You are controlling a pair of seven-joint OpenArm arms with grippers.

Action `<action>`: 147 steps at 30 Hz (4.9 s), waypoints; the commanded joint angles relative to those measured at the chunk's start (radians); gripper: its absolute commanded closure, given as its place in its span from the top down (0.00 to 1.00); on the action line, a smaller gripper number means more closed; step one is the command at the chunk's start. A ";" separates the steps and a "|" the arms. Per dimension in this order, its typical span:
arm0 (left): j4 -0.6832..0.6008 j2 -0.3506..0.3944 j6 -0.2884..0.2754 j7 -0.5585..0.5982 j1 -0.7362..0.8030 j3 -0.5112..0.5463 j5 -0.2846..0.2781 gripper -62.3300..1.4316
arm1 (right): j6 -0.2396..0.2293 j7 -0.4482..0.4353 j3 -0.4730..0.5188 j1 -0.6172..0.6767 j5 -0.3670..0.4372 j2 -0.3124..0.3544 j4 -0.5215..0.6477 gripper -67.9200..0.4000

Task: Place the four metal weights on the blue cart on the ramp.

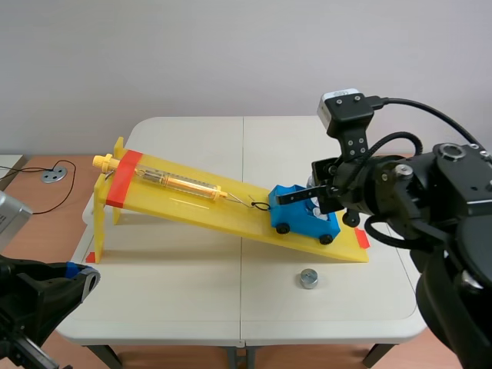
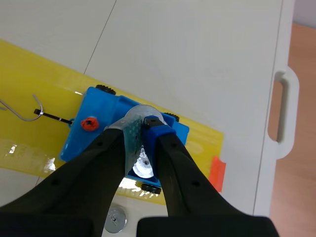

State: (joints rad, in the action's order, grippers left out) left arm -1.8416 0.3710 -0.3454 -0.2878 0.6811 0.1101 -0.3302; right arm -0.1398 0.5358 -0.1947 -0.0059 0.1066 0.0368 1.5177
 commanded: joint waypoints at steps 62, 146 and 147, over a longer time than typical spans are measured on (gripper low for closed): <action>-0.082 -0.008 -0.036 0.078 -0.020 0.014 -0.045 0.07 | 0.033 -0.155 -0.068 -0.155 -0.042 -0.014 -0.037 0.34; -0.082 -0.010 -0.036 0.077 -0.019 0.014 -0.048 0.07 | -0.075 -0.375 -0.101 0.075 -0.031 0.073 -0.159 0.40; -0.082 -0.010 -0.036 0.077 -0.019 0.014 -0.048 0.07 | -0.067 -0.375 -0.101 0.074 -0.033 0.071 -0.163 0.40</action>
State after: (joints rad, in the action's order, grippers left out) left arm -1.8416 0.3710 -0.3454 -0.2878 0.6811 0.1101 -0.3305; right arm -0.2462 0.2886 -0.3035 0.1452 0.0677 0.1211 1.3045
